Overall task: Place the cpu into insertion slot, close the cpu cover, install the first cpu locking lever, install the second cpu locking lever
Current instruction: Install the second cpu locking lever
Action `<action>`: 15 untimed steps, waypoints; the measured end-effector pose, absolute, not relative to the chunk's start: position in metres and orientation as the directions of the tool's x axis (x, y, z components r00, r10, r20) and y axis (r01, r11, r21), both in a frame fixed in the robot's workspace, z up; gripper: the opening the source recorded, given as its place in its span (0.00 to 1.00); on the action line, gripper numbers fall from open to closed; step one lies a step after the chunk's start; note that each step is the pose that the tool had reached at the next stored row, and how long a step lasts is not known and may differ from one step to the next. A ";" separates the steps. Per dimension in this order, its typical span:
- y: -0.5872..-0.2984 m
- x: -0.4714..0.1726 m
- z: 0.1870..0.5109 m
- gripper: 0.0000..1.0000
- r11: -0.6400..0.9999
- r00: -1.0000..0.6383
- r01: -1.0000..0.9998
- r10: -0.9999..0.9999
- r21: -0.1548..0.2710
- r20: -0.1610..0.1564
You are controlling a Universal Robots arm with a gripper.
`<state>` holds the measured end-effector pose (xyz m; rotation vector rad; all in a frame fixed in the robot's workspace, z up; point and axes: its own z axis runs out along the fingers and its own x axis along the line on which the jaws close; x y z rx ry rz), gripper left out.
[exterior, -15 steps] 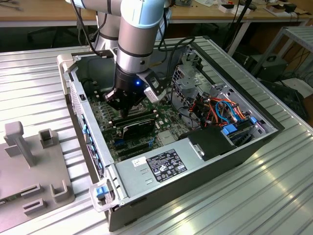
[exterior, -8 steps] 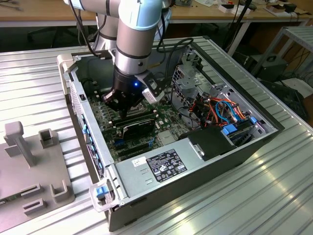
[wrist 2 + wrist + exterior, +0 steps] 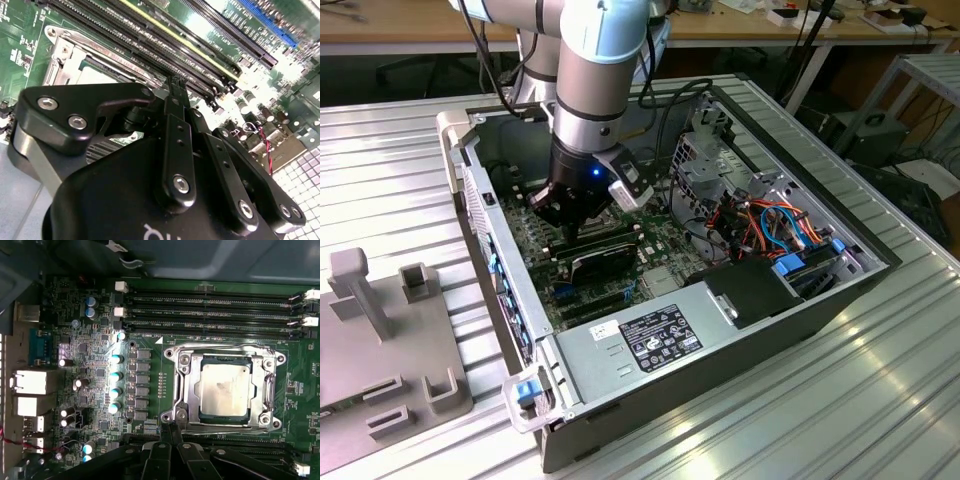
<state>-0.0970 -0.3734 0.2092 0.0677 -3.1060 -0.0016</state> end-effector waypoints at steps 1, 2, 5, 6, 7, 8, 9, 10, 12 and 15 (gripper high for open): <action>-0.373 -0.097 0.209 0.11 0.999 -0.998 -0.044 -0.044 0.002 0.035; -0.371 -0.097 0.207 0.11 0.999 -0.998 -0.044 -0.044 0.002 0.035; -0.370 -0.097 0.205 0.11 0.999 -0.998 -0.044 -0.044 0.002 0.035; -0.370 -0.097 0.204 0.11 0.999 -0.998 -0.044 -0.044 0.002 0.035; -0.370 -0.097 0.203 0.11 0.999 -0.998 -0.043 -0.043 0.002 0.035; -0.370 -0.097 0.202 0.11 0.999 -0.998 -0.043 -0.044 0.001 0.035; -0.370 -0.097 0.202 0.11 0.999 -0.998 -0.043 -0.044 0.001 0.035; -0.370 -0.097 0.201 0.11 0.999 -0.998 -0.044 -0.044 0.001 0.035; -0.370 -0.097 0.201 0.11 0.999 -0.998 -0.043 -0.044 0.002 0.035; -0.370 -0.097 0.202 0.11 0.999 -0.998 -0.043 -0.043 0.001 0.035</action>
